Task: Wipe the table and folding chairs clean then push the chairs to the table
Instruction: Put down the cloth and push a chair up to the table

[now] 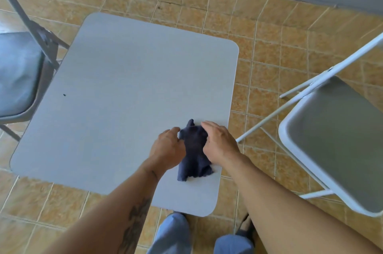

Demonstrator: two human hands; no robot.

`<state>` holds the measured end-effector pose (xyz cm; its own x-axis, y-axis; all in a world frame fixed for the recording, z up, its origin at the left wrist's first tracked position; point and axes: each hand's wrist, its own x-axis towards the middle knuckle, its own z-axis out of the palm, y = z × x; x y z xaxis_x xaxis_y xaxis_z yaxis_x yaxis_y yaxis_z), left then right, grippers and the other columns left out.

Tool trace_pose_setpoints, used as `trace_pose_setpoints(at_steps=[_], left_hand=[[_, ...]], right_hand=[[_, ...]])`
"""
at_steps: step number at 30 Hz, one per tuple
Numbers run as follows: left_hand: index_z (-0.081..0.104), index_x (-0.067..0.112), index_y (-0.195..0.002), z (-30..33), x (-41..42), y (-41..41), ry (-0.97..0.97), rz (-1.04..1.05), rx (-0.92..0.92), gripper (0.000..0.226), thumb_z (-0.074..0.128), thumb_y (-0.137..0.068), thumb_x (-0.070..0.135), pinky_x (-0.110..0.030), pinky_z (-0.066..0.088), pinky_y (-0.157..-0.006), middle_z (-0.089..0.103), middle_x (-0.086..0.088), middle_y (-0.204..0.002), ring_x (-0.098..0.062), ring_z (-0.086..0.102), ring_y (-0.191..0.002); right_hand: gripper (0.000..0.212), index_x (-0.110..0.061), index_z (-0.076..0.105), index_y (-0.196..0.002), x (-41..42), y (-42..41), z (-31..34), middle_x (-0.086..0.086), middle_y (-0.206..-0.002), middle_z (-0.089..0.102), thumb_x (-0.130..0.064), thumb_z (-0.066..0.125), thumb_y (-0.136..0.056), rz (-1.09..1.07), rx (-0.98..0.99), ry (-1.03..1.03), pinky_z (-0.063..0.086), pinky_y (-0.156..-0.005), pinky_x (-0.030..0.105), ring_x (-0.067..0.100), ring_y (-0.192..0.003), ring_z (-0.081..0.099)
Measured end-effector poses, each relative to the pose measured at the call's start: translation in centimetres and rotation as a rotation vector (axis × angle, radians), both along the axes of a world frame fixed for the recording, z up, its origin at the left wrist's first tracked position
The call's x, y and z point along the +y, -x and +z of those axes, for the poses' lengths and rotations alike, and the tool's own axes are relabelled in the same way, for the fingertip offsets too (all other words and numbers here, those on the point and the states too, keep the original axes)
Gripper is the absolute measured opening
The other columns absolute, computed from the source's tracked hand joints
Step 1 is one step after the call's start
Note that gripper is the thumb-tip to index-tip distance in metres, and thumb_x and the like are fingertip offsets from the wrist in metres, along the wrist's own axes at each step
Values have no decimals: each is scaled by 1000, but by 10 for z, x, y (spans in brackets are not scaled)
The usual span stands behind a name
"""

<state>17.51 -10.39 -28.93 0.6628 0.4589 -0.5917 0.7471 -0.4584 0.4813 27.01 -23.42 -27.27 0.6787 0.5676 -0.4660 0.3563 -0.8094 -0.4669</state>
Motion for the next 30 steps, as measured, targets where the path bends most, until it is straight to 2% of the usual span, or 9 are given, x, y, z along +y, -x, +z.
trace_pose_setpoints(at_steps=[3, 8, 14, 17, 19, 21, 23, 27, 30], left_hand=[[61, 19, -116, 0, 7, -13, 7, 27, -24, 29, 50, -89, 19, -34, 47, -82, 61, -4, -116, -26, 57, -104], [59, 17, -92, -2, 7, -7, 100, 56, -63, 11, 53, -83, 16, -29, 46, -62, 65, -2, -99, -21, 60, -85], [49, 19, -95, 5, 3, 0, 315, 103, -130, 21, 51, -84, 1, -23, 38, -51, 62, -2, -86, -16, 50, -64], [51, 20, -109, 14, 10, 4, 470, 175, -213, 38, 51, -82, -7, -25, 44, -54, 67, -4, -95, -18, 59, -71], [54, 22, -114, 20, 17, 4, 477, 165, -251, 43, 53, -83, -7, -24, 47, -55, 68, -1, -94, -18, 64, -73], [61, 26, -109, 24, 22, 3, 407, 100, -252, 39, 57, -82, -3, -23, 51, -58, 70, 1, -93, -17, 68, -76], [65, 29, -99, 25, 22, 2, 290, 17, -222, 30, 62, -81, 5, -21, 53, -59, 71, 5, -91, -14, 70, -78], [65, 30, -91, 25, 21, -11, -64, -60, -173, 11, 59, -87, 22, -29, 53, -64, 66, 7, -91, -17, 63, -80], [62, 23, -109, 23, 18, -20, -280, -80, -184, 19, 52, -92, 25, -36, 49, -79, 57, 2, -109, -22, 57, -97]], right_hand=[[31, -19, 46, -108, 16, -4, -3, 2, -115, 55, -4, 45, -81, 85, -21, 25, 34, -74, 33, 28, -109, 45], [19, -15, 52, -104, 10, 21, -17, 6, -109, 53, -21, 53, -86, -12, 28, 115, 42, -78, 39, 30, -107, 46], [13, -22, 53, -89, -6, 31, -16, 0, -101, 54, -21, 60, -78, -165, 158, -25, 48, -76, 35, 22, -97, 51], [36, -31, 49, -103, -8, 27, -5, -3, -101, 60, -22, 66, -72, -425, 417, -161, 50, -71, 30, 15, -90, 59], [41, -34, 54, -108, -8, 21, 1, -5, -102, 61, -25, 67, -70, -390, 479, -145, 48, -70, 28, 15, -93, 60], [12, -27, 63, -83, -8, 15, 7, -6, -82, 63, -25, 68, -72, -311, 447, -107, 46, -59, 25, 17, -80, 61], [14, -20, 59, -66, -11, 11, 11, -5, -69, 62, -26, 69, -74, -289, 405, -81, 39, -48, 22, 16, -67, 60], [12, -22, 64, -79, -13, 2, 8, -2, -81, 66, -33, 61, -80, -368, 314, -9, 47, -60, 29, 19, -75, 62], [31, -18, 56, -112, -13, -4, 2, 2, -111, 54, -29, 54, -83, -437, 138, 92, 49, -77, 37, 28, -101, 55]])
